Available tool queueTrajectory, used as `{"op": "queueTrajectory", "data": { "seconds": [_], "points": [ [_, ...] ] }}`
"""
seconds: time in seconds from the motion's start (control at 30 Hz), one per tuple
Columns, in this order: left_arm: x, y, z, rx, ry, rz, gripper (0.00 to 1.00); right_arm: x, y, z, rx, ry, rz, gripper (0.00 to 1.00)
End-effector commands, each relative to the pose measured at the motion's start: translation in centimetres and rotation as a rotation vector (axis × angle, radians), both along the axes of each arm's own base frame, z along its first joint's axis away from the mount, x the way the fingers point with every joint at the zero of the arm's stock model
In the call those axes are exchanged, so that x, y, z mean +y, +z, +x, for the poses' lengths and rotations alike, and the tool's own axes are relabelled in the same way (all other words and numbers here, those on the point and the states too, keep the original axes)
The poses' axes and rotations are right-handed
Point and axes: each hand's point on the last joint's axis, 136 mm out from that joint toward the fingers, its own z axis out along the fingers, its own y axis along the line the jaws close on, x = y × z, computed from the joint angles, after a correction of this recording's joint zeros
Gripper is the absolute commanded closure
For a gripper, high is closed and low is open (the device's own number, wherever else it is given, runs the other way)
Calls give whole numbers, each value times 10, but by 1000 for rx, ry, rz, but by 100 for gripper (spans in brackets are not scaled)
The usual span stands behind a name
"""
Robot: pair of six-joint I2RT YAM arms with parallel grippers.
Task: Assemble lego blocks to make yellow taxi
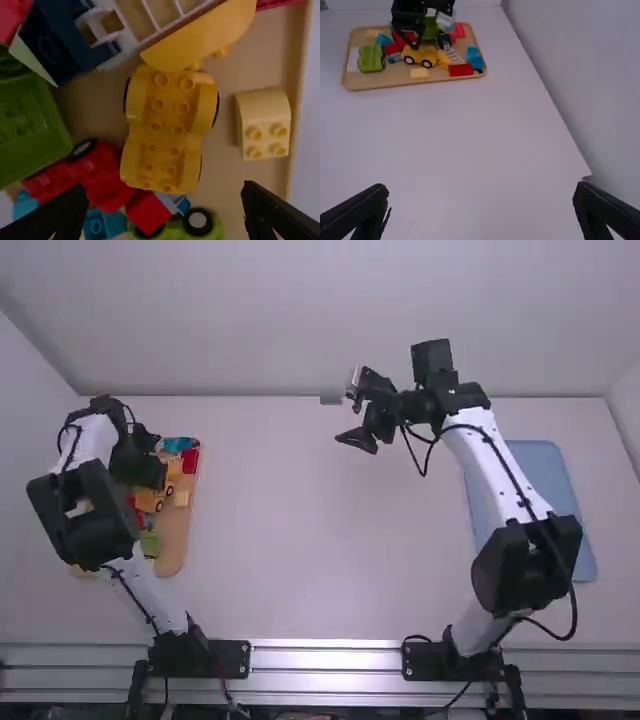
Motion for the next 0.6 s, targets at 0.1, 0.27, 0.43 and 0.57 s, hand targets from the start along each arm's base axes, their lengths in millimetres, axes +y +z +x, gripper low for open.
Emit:
{"op": "queueTrajectory", "data": {
  "seconds": [0.1, 0.27, 0.43, 0.57],
  "points": [
    [2, -22, -12, 36, -49, -1, 21, -6, 23, 0, -40, -12, 23, 1],
    [3, -33, -27, 36, -35, -78, 23, -3, 23, -2, -35, -8, 24, 1],
    [-4, -40, -35, 16, -64, -166, 21, -5, 24, 0, -43, -12, 25, 1],
    [-5, -50, -29, -19, -67, -164, 18, -1, 23, -2, -44, -2, 25, 1]
  ]
}}
